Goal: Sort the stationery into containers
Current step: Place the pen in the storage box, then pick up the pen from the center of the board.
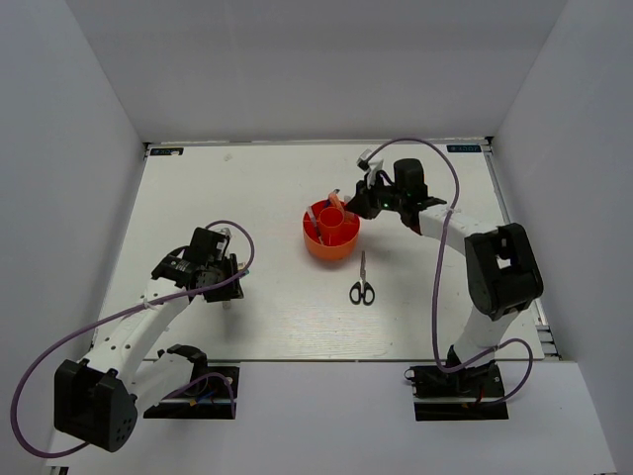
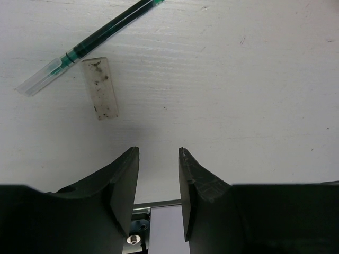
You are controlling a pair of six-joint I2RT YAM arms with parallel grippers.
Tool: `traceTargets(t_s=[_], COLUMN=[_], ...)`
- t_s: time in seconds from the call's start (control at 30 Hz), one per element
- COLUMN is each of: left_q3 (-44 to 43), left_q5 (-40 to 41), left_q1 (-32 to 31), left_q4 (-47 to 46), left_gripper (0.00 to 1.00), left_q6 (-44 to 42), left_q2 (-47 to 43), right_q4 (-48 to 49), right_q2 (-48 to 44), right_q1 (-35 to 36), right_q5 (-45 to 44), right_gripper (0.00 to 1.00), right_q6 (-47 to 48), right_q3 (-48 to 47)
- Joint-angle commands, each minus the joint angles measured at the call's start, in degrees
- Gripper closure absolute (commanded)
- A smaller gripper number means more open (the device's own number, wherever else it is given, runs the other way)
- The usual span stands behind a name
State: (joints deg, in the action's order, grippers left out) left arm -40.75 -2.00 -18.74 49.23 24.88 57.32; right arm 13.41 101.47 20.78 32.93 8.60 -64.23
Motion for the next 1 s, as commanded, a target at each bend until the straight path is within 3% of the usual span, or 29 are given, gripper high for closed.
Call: traceTargets(t_s=[0.0, 0.03, 0.13, 0.2, 0.37, 0.4, 0.43, 0.47, 0.5, 0.53, 0.63, 0.67, 0.7, 0.77, 0.83, 0.97], left_q3=[0.4, 0.1, 0.3, 0.1, -0.4, -0.6, -1.6, -2.2, -4.0, -6.2, -13.4, -15.9, -16.9, -19.1, -20.2, -22.0], left_q5=[-0.9, -0.7, -0.7, -0.7, -0.2, 0.5, 0.9, 1.4, 3.6, 4.3, 7.1, 7.7, 7.5, 7.3, 9.2, 12.0], left_q1=[0.4, 0.4, 0.4, 0.4, 0.5, 0.5, 0.7, 0.8, 0.6, 0.8, 0.7, 0.6, 0.6, 0.6, 0.3, -0.7], left_q4=[-1.0, -1.0, -1.1, -1.2, -1.6, -1.6, -1.8, -1.2, -1.2, -0.5, 1.6, 2.5, 2.8, 2.7, 1.9, 1.9], left_gripper=[0.53, 0.52, 0.43, 0.43, 0.46, 0.56, 0.67, 0.78, 0.93, 0.94, 0.86, 0.82, 0.77, 0.54, 0.47, 0.49], left_q6=[-0.5, -0.5, -0.6, -0.5, 0.1, 0.3, 0.5, 1.4, 1.4, 1.3, -2.8, -7.7, -9.1, -13.0, -14.4, -17.0], left_q2=[-0.1, 0.1, 0.5, 0.9, 3.1, 3.7, 4.3, 6.9, 8.0, 10.5, 17.9, 20.7, 23.1, 25.2, 29.0, 34.0], right_q4=[2.1, 1.2, -1.1, -1.8, -4.0, -5.2, -5.9, -7.5, -9.6, -11.7, -16.8, -17.6, -17.6, -17.2, -16.8, -16.0], right_q2=[-3.8, -4.1, -5.6, -6.2, -10.4, -11.6, -12.9, -14.2, -14.9, -16.5, -22.2, -23.3, -24.6, -29.3, -32.3, -36.2], right_q1=[0.4, 0.5, 0.5, 0.5, 0.2, 0.0, 0.1, 0.2, 0.1, -0.3, -0.6, -0.9, -1.1, -1.4, -1.6, -3.0], right_q5=[-0.2, 0.0, 0.6, 0.8, -0.5, -2.1, -5.1, -6.6, -10.6, -13.5, -11.1, -10.3, -9.1, -7.3, -6.2, -5.1], right_gripper=[0.94, 0.77, 0.44, 0.39, 0.38, 0.41, 0.48, 0.78, 0.99, 1.0, 1.0, 0.8, 0.67, 0.53, 0.52, 0.5], right_q6=[4.1, 4.3, 3.7, 2.8, 0.0, -0.3, -0.4, -2.1, -3.3, -6.3, -5.6, -5.4, -5.3, -4.9, -4.7, -5.6], right_q3=[1.0, 0.8, -0.2, -0.6, -0.8, -0.9, -0.7, -0.6, -0.5, -0.2, 2.6, 6.7, 8.3, 13.9, 17.0, 21.4])
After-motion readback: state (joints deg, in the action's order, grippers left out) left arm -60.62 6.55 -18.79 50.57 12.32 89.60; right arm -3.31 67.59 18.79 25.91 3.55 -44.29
